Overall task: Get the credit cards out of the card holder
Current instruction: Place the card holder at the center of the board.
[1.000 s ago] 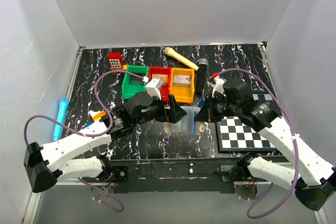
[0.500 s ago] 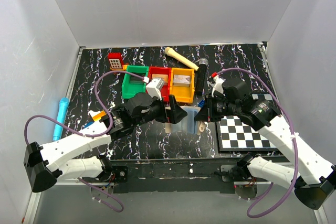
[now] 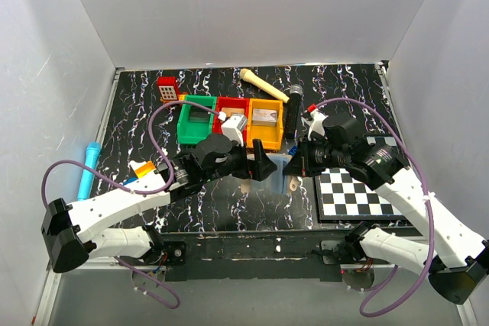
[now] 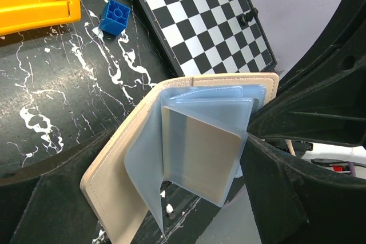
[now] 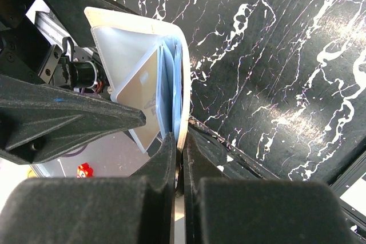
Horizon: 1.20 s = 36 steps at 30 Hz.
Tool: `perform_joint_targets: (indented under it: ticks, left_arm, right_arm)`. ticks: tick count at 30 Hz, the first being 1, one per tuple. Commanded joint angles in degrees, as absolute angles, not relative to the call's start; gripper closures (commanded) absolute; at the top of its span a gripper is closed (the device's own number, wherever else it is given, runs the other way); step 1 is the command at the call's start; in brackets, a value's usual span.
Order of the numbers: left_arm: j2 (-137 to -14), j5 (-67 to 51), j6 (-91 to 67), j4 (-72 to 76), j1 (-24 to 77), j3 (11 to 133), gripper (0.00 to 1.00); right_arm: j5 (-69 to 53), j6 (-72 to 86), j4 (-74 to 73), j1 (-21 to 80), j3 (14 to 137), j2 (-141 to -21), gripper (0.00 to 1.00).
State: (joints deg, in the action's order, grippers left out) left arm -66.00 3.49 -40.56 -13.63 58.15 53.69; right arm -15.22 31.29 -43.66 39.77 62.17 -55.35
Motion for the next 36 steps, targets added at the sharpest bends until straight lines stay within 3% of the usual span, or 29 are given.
perform_joint_targets:
  ticks: [1,15,20,23,25,28,32,36]
  left_arm:
    - [-64.08,4.48,-39.64,-14.76,58.45,55.11,0.2]
    - [-60.56,5.36,-39.55,-16.17,58.45,51.68,0.59]
    - [-58.63,6.5,-39.81,-17.57,58.45,50.19,0.84]
    - [-57.22,7.82,-40.08,-19.07,58.45,49.22,0.99]
    - [-56.52,8.78,-40.16,-20.56,58.45,49.04,1.0]
    - [-55.46,10.37,-40.43,-23.19,58.45,48.78,1.0]
    - [-54.93,13.0,-41.31,-27.24,58.45,48.6,1.0]
    - [-55.89,12.66,-42.19,-26.29,58.45,47.2,1.0]
  right_arm:
    - [-15.21,31.29,-42.1,39.99,64.34,-54.67,0.99]
    - [-17.05,31.03,-39.9,39.99,62.23,-52.47,0.99]
    - [-18.1,30.76,-39.38,39.99,61.35,-52.29,0.99]
    - [-18.72,30.85,-39.02,39.99,60.91,-52.29,0.82]
    - [-19.25,30.67,-39.02,39.99,61.0,-52.38,0.68]
    - [-17.85,29.28,-40.69,39.99,62.22,-52.56,0.56]
    - [-13.1,26.37,-44.12,39.9,65.65,-51.95,0.51]
    - [-18.0,26.1,-37.9,39.9,63.91,-49.66,0.52]
